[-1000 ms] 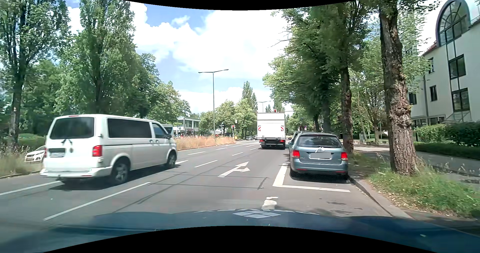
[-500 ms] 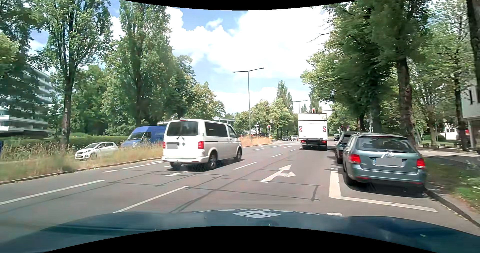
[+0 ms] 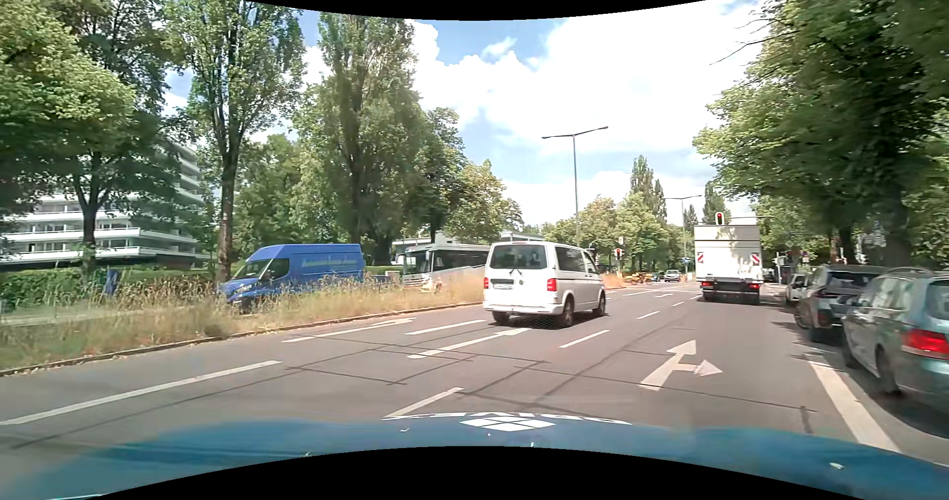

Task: Follow the waypoints while adhering to traffic rules and regulations

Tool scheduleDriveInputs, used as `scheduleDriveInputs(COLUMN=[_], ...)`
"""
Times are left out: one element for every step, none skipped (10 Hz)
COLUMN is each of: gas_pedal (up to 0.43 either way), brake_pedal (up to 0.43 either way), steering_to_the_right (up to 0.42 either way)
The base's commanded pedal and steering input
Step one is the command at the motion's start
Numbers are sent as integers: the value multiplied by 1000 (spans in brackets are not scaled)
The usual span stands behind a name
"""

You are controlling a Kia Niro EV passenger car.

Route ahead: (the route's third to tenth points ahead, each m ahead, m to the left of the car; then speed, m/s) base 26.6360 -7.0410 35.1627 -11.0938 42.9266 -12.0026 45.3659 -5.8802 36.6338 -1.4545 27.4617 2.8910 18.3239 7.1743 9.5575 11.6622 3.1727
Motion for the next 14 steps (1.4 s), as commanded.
scheduleDriveInputs(gas_pedal=[409, 409, 421, 421, 421, 421, 409, 390, 370, 358, 331, 311, 248, 228], brake_pedal=[0, 0, 0, 0, 0, 0, 0, 0, 0, 0, 0, 0, 0, 0], steering_to_the_right=[-413, -371, -309, -247, -189, -121, -49, 8, 34, 53, 65, 85, 115, 141])
